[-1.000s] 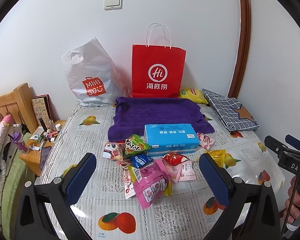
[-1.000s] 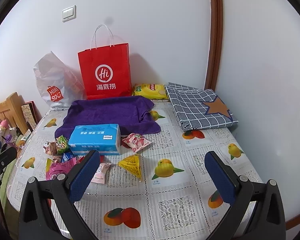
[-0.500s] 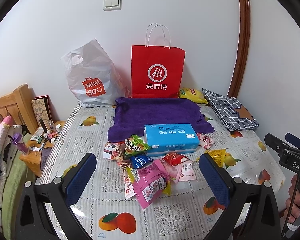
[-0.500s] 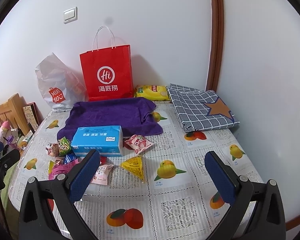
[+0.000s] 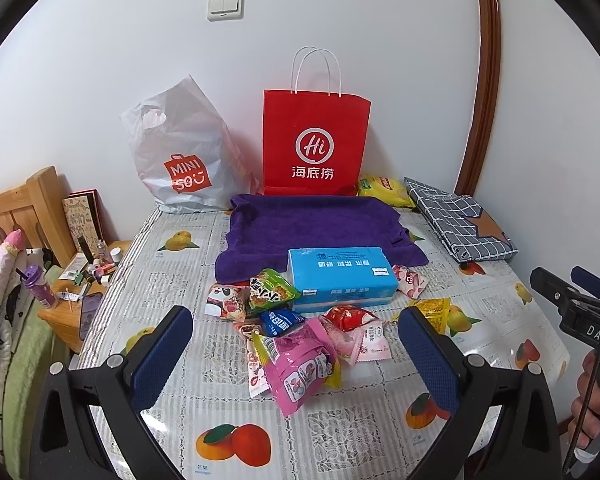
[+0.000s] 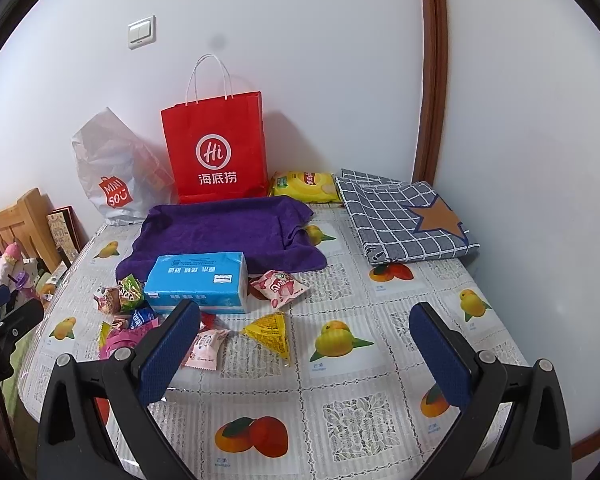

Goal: Organize snacks

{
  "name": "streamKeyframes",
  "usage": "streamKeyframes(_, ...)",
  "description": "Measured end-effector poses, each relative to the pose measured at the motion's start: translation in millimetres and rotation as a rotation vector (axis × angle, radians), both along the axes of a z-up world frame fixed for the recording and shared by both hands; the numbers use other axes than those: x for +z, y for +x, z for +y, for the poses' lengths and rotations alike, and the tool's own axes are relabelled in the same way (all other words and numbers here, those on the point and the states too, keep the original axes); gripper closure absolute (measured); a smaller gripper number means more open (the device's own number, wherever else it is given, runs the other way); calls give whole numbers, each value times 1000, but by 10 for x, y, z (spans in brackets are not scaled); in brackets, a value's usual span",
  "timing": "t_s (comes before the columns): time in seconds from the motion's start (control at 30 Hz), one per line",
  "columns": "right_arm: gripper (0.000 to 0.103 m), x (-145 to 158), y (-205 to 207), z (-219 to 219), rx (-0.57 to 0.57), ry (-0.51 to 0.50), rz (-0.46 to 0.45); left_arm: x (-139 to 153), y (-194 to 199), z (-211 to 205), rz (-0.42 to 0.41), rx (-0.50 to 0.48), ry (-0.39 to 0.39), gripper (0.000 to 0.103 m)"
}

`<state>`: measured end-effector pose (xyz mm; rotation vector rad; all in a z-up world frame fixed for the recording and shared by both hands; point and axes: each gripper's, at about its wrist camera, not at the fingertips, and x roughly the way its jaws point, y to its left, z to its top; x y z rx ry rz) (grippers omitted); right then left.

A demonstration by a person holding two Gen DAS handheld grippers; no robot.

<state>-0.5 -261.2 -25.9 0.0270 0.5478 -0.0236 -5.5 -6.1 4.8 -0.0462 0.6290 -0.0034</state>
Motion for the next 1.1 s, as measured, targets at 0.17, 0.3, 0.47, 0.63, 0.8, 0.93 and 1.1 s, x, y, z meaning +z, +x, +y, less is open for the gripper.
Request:
streamKeyframes(0.17, 1, -9, -7, 17, 2, -4, 2, -10, -1, 7, 0, 0, -2, 0)
streamKeyframes(0.3, 1, -9, -8, 34, 2, -3, 3, -18, 7, 6, 2, -2, 2, 0)
streamKeyframes(0.47, 1, -3, -16, 38, 4, -4, 0, -20, 5, 14, -2, -3, -5, 0)
streamKeyframes(0.63, 1, -5, -20, 45, 4, -5, -1, -21, -4, 18, -2, -5, -6, 0)
streamKeyframes(0.8, 1, -2, -17, 51, 6, -5, 3, -21, 1, 19, -2, -3, -5, 0)
streamKeyframes(0.93, 1, -5, -20, 71, 10, -11, 3, -17, -7, 18, -1, -6, -13, 0)
streamKeyframes(1.1, 1, -13, -1, 87, 19, -7, 8, -25, -4, 15, 3, 2, -4, 0)
